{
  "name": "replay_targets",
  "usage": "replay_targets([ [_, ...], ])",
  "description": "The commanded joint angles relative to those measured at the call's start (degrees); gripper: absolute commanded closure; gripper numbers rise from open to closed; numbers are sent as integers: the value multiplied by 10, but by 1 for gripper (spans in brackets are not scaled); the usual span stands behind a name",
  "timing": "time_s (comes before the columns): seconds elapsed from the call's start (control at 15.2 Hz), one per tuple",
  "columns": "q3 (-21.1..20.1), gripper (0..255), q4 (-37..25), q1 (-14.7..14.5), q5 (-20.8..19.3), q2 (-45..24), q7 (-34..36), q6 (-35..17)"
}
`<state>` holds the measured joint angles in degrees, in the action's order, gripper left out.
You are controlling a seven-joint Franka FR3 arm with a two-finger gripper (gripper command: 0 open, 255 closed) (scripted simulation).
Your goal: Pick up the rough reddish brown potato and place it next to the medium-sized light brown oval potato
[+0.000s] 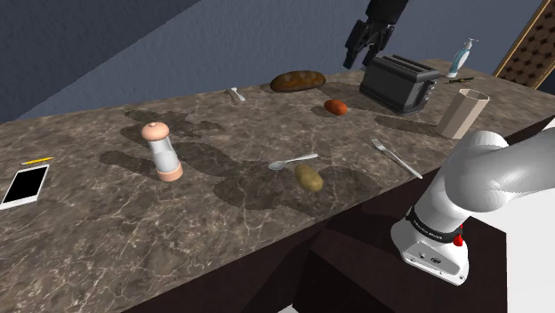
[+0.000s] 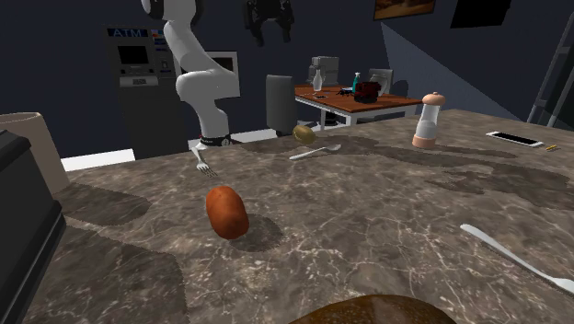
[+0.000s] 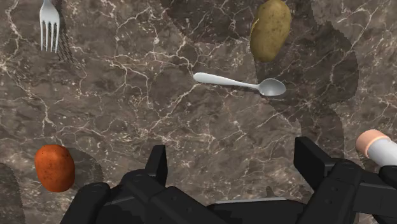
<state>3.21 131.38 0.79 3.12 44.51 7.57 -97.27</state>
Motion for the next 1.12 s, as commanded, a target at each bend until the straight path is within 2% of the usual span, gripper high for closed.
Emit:
replay_targets([
  [0.0,0,0,0,0,0,0,0,0],
  [0.53,43,0,42,32,-47,-79,-37,-109],
  [1.06,88,0,45,62,-84,-191,-68,-217],
])
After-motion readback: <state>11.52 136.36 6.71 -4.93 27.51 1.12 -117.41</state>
